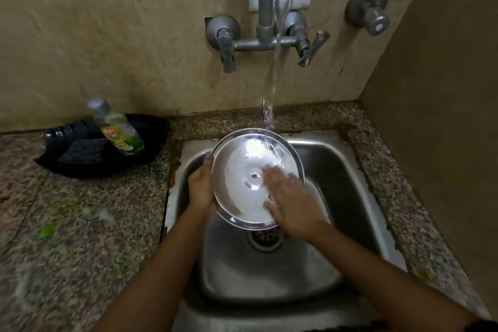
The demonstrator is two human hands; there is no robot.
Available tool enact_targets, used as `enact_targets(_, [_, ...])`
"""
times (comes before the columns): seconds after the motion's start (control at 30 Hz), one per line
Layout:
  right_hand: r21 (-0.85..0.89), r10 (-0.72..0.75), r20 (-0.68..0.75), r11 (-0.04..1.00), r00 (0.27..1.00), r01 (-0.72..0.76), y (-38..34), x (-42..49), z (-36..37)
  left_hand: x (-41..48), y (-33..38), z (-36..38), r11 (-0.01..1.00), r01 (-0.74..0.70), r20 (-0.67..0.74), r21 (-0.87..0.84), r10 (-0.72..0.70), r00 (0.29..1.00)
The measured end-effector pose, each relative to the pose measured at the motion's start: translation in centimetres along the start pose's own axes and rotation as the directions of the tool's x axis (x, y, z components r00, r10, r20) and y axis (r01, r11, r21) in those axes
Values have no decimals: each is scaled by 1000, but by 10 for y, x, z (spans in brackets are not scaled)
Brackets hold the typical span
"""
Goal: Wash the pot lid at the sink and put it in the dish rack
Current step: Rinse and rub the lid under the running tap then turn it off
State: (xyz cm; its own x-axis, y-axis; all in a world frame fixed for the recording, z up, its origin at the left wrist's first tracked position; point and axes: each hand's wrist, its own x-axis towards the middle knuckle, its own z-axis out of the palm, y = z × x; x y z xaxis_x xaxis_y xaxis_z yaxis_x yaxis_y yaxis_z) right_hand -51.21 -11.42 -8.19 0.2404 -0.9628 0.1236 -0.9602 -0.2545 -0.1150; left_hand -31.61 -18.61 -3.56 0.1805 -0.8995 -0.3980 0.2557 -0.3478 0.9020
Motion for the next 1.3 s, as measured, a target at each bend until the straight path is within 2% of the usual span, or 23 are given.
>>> enact_targets(0.07, [-57,191,-6,980,982,-191,24,12,-5,-5,-3,-1,999,-13,2,36,13,1000])
enact_targets(0.17, [0,234,-69,972,970,-234,10,57,-17,-15,-9,9,999,16,11,41,-17,1000])
enact_targets(0.23, [100,163,-108,983,981,-152,-18,82,-21,-18,-9,18,1000,20,34,-11,-19,999])
enact_targets(0.3, [157,20,-120,988,993,-1,-47,86,-19,-15,-6,22,998,22,25,-57,-20,999])
enact_targets(0.4, [80,-248,-39,965,968,250,-59,52,-10,-7,-2,14,996,16,-29,-90,-19,999])
enact_targets(0.47, [17,-307,17,952,951,307,-36,24,-5,-1,1,8,998,1,-54,-59,-4,999])
enact_targets(0.53, [-5,-199,34,980,979,199,-3,8,-5,1,2,4,999,-11,-84,-40,8,996])
enact_targets(0.63, [-51,83,-14,995,996,-83,29,17,-12,0,-1,3,1000,-16,-66,-21,14,998])
enact_targets(0.7, [-35,167,-66,985,984,-169,22,46,-20,-5,-5,9,1000,-17,-45,-18,16,999])
enact_targets(0.77, [52,183,-111,983,977,-178,-1,76,-23,-9,-7,17,1000,-20,-9,-19,20,1000])
enact_targets(0.83, [128,106,-137,988,985,-88,-28,93,-21,-11,-6,23,999,-36,17,-22,37,999])
enact_targets(0.9, [172,-35,-151,983,988,61,-52,83,-11,-10,-6,23,999,-49,30,-20,50,998])
enact_targets(0.97, [133,-214,-108,965,971,227,-57,53,0,-4,-6,19,998,-61,28,-9,61,998])
enact_targets(1.07, [6,-454,28,891,890,454,-24,2,8,4,-1,9,999,-35,61,29,33,998])
enact_targets(1.2, [-92,-495,-59,867,867,489,26,-28,0,0,-1,2,973,-27,147,228,-7,989])
enact_targets(1.3, [-4,-555,-128,829,822,559,41,-26,-7,2,-2,4,956,29,163,293,-79,983])
